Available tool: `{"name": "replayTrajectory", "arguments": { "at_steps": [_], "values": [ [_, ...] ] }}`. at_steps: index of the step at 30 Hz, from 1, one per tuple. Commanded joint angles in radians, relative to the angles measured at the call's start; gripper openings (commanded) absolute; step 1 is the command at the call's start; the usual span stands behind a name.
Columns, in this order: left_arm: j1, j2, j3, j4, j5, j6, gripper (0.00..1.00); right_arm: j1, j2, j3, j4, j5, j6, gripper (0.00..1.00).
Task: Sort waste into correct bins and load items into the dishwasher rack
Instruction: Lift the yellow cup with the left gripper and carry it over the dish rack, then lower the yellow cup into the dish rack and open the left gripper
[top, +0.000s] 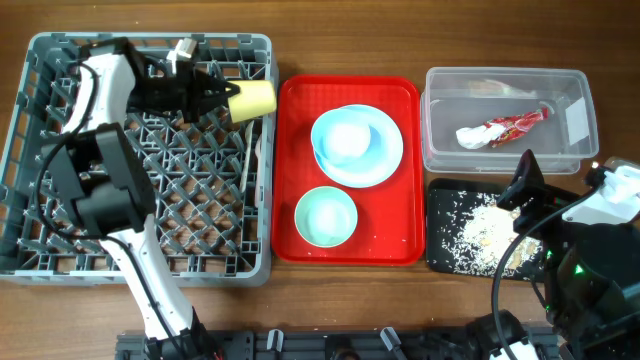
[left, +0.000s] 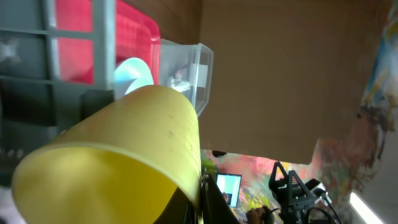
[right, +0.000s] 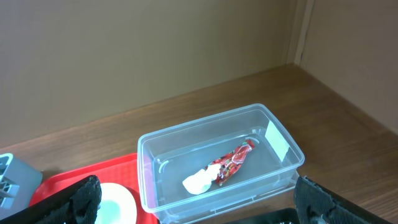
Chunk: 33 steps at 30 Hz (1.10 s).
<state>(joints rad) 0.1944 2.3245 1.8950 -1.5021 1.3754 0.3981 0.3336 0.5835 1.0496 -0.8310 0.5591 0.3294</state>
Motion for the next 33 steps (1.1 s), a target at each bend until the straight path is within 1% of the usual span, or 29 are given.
{"name": "replayTrajectory", "arguments": {
  "at_steps": [1, 3, 7, 12, 18, 24, 30, 33],
  "values": [
    [-0.033, 0.019, -0.013, -0.006, 0.047, 0.075, 0.04, -0.002, -0.003, 0.009, -0.001, 0.016, 0.011, 1.0],
    [-0.05, 0.019, -0.013, 0.0, 0.079, 0.093, 0.04, -0.002, -0.003, 0.009, -0.001, 0.016, 0.012, 1.0],
    [-0.063, 0.021, -0.013, 0.029, 0.048, 0.088, 0.04, -0.002, -0.003, 0.009, -0.001, 0.016, 0.012, 1.0],
    [-0.063, 0.021, -0.018, 0.028, -0.05, 0.089, 0.04, -0.002, -0.003, 0.009, -0.001, 0.016, 0.011, 1.0],
    [-0.044, 0.021, -0.055, 0.033, -0.077, 0.089, 0.04, -0.002, -0.003, 0.009, -0.001, 0.016, 0.012, 1.0],
    [-0.031, 0.021, -0.13, 0.094, -0.206, 0.088, 0.04, -0.002, -0.003, 0.009, -0.001, 0.016, 0.011, 1.0],
    [0.002, 0.021, -0.158, 0.119, -0.238, 0.088, 0.04, -0.002, -0.003, 0.009, -0.001, 0.016, 0.012, 1.0],
    [0.016, 0.021, -0.158, 0.119, -0.308, 0.088, 0.04, -0.002, -0.003, 0.009, -0.001, 0.016, 0.012, 1.0]
  ]
}}
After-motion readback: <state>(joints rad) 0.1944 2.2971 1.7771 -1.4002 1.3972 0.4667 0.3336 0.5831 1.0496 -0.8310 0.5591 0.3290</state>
